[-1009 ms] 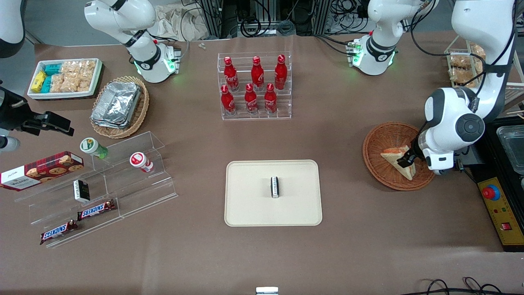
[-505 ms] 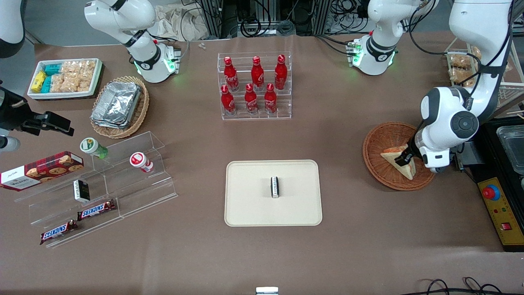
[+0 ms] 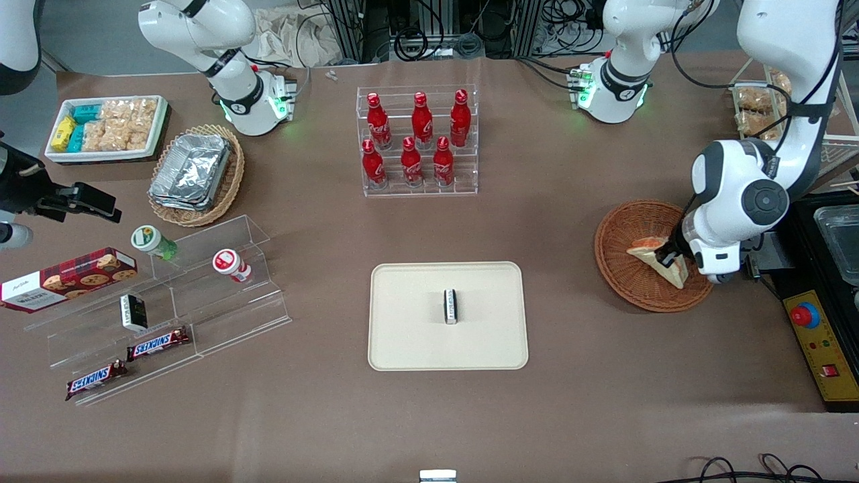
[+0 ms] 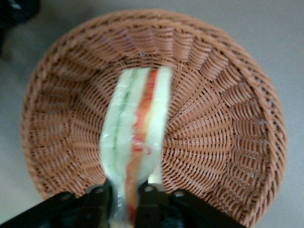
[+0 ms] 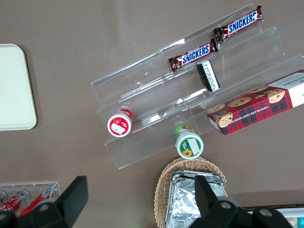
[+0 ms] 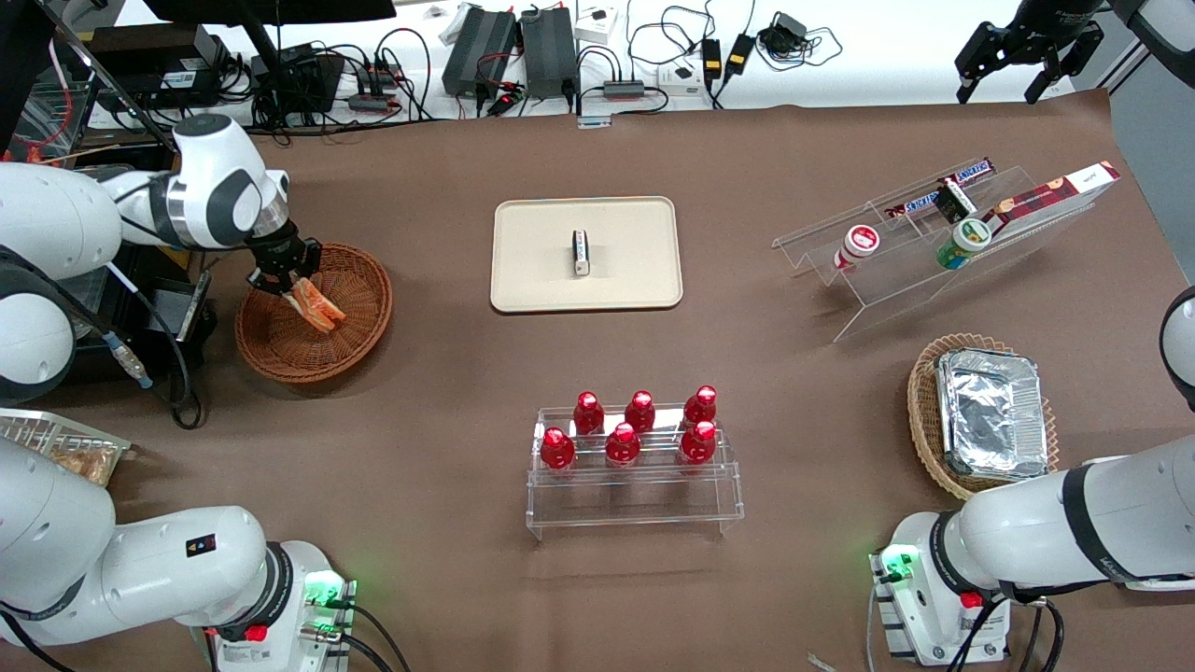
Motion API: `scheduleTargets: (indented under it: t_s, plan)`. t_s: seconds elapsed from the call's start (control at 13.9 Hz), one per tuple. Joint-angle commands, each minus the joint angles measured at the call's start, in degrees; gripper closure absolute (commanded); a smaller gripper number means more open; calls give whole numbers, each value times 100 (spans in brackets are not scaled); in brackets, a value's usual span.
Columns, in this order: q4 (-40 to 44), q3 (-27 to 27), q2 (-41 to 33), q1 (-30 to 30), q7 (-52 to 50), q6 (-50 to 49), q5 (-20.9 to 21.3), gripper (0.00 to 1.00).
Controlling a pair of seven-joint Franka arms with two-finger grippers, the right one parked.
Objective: Place sandwich from basket to tray
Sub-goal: 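Close the left gripper on the sandwich's wrapped edge, then lift the sandwich out of the basket with the left gripper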
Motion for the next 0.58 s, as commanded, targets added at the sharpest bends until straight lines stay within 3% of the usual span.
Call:
scheduleTargets:
  t_s: [0.0, 0.29, 0.5]
  plan:
    - [1034, -192, -147, -21, 370, -1294, 41, 98]
    - [2450, -692, -94, -47, 1424, -2561, 58, 98]
    - [3381, -1254, 125, -607, 1708, -3124, 531, 98]
